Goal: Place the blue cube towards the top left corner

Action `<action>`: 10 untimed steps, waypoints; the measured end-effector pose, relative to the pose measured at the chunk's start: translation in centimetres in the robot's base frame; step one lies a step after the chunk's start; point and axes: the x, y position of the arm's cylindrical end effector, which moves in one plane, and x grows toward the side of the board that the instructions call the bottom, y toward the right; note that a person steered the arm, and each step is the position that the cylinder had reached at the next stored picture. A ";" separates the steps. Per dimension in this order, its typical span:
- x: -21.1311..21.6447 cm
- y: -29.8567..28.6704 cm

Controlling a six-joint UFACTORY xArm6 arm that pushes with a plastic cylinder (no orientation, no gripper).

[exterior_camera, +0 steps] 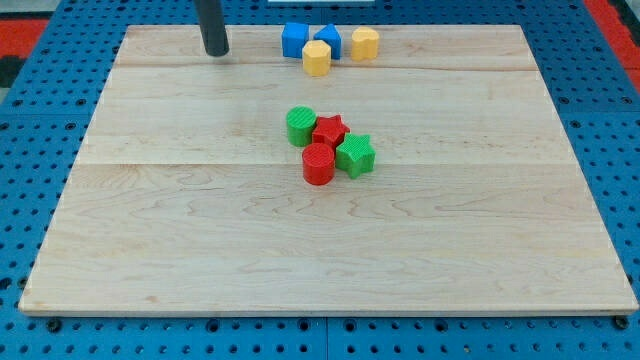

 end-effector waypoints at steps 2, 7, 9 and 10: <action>-3.3 2.8; 0.6 17.5; -2.3 16.9; -0.7 11.6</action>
